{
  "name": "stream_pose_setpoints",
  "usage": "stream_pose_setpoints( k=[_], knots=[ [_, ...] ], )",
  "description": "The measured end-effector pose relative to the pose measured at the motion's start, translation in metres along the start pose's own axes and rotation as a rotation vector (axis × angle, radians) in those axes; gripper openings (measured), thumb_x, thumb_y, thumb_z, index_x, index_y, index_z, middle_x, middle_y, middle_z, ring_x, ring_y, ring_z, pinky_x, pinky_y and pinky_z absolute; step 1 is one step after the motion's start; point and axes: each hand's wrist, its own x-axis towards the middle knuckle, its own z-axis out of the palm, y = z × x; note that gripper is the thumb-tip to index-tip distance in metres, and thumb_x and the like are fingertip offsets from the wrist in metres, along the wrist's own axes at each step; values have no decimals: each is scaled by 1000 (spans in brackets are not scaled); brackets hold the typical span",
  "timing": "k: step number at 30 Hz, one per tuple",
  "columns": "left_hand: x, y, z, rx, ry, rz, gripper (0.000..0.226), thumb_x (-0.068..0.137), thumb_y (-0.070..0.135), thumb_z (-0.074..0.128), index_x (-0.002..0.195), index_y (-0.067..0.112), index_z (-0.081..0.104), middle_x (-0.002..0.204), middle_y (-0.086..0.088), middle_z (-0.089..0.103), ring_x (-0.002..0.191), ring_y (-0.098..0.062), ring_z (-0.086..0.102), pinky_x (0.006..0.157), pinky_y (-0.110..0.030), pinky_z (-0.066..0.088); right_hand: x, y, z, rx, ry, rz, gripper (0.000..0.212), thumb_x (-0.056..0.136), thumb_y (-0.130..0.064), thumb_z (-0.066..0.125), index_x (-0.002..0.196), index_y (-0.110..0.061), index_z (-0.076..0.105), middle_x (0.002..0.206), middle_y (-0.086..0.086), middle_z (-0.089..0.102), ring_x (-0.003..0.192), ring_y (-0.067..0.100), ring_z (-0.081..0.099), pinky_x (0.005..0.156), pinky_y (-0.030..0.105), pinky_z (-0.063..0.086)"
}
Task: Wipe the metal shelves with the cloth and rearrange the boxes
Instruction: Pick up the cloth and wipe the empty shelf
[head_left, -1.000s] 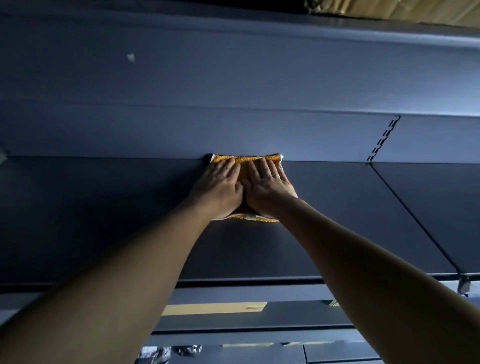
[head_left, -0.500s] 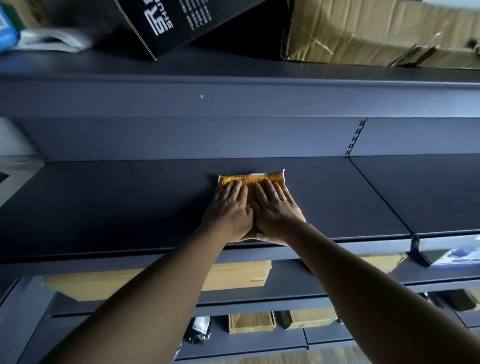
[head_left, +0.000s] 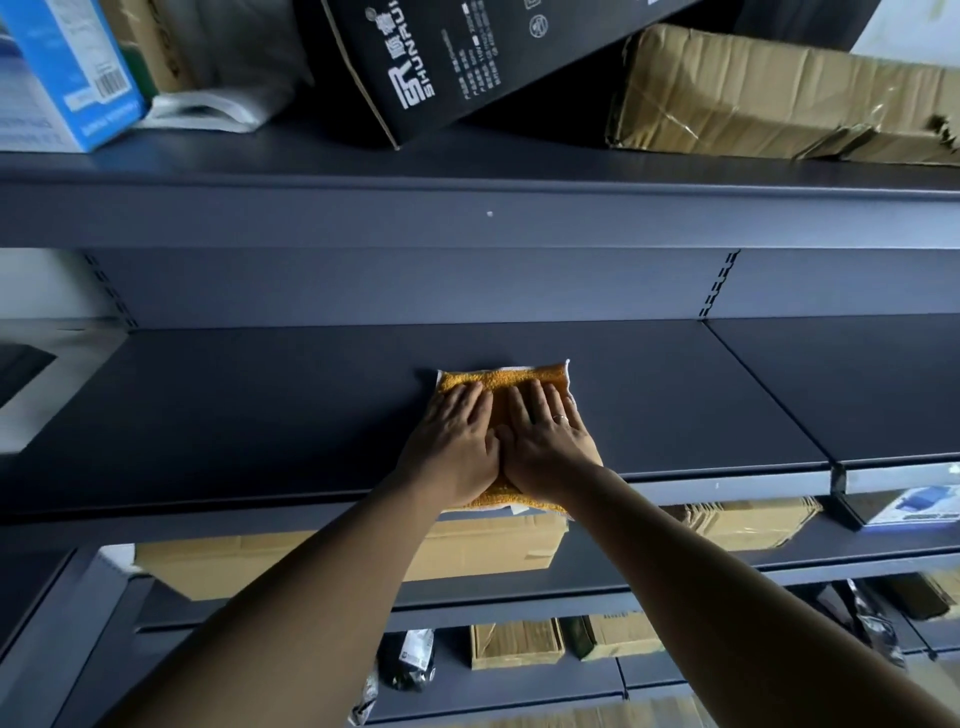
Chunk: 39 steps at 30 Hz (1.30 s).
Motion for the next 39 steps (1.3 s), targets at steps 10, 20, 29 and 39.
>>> stream_pose_setpoints(
  k=[10, 20, 29, 39],
  knots=[
    [-6, -39, -5, 5, 46, -33, 63, 107, 42, 13, 162, 16, 0, 170, -3, -6, 156, -19, -6, 126, -36, -5, 19, -32, 9, 13, 8, -46, 65, 107, -52, 11, 163, -22, -3, 170, 10, -12, 156, 26, -13, 127, 41, -7],
    [57, -59, -6, 8, 29, -54, 62, 107, 43, 13, 162, 18, 0, 170, -1, -6, 156, -17, -8, 125, -35, -7, 107, -10, 28, -32, 55, -92, 94, 83, -63, -13, 163, -19, 8, 170, 14, 4, 157, 32, -5, 126, 50, 0],
    [104, -74, -16, -5, -3, -84, 62, 107, 41, 15, 162, 17, 0, 170, 0, -7, 156, -16, -8, 126, -34, -6, 162, -6, 22, 4, 48, -82, 97, 79, -62, -15, 163, -19, 6, 170, 13, 2, 157, 32, -8, 125, 50, -2],
    [110, -92, -19, -50, -5, -44, 61, 108, 42, 16, 162, 19, 1, 170, 2, -7, 155, -14, -9, 123, -31, -8, 152, -23, 2, 16, 55, -34, 65, 107, -45, 17, 163, -14, 5, 169, 19, -2, 157, 32, -6, 127, 46, -4]
  ],
)
